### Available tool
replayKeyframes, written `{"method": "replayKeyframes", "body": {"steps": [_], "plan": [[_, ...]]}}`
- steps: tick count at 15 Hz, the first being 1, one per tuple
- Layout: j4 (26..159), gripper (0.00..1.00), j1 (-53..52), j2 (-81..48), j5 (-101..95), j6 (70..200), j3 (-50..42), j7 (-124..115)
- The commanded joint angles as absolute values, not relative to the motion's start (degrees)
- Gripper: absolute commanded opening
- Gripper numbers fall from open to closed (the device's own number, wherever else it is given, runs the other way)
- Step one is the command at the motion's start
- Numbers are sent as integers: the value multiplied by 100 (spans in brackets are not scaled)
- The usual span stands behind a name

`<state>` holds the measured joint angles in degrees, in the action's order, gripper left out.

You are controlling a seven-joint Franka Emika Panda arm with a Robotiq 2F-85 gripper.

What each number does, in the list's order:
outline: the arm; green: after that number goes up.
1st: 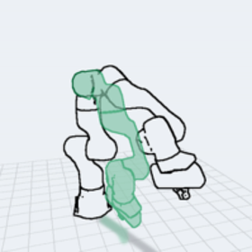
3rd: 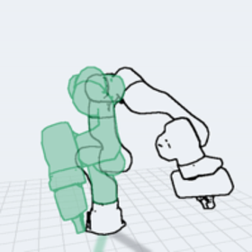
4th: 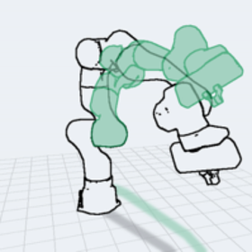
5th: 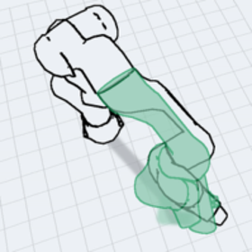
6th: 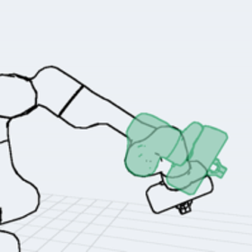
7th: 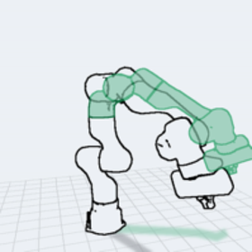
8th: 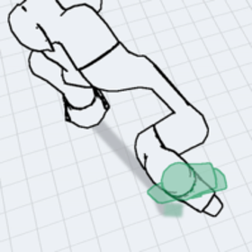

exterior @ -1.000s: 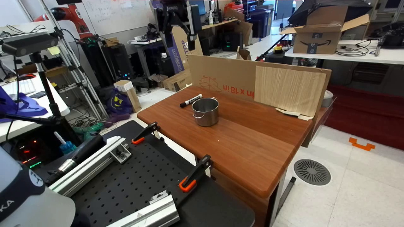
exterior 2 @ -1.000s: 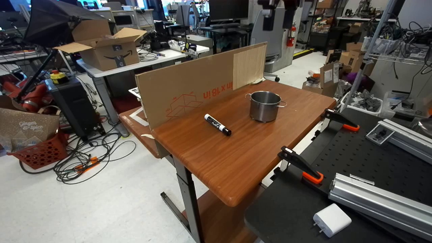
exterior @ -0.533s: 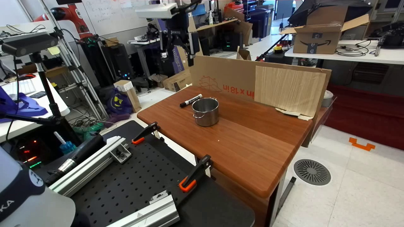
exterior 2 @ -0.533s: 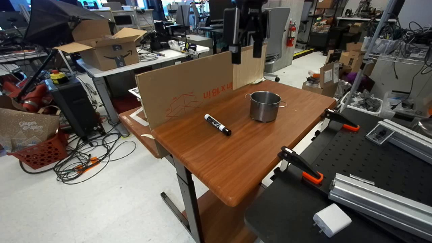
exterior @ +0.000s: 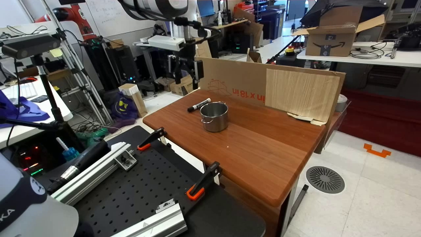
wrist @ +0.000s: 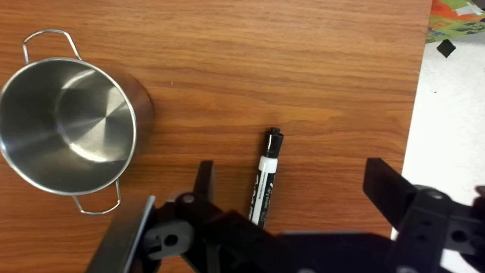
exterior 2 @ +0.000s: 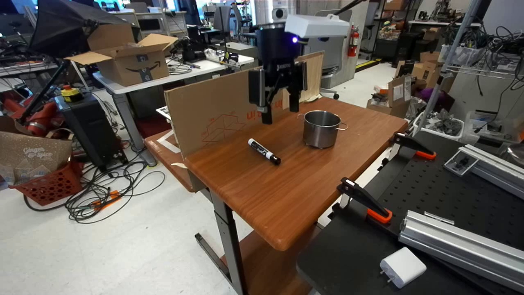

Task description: Put the marker in the pot

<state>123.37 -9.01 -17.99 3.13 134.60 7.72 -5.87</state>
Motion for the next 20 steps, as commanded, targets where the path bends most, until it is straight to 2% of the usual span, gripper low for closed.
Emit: {"method": "replayKeyframes", "body": {"steps": [1, 10, 20], "plan": [[12085, 100, -1028, -2248, 268, 13698, 713, -978], [11907, 100, -1430, -2968, 18, 14123, 376, -1987], [11555, 100, -1914, -3472, -624, 14035, -94, -2912]]}}
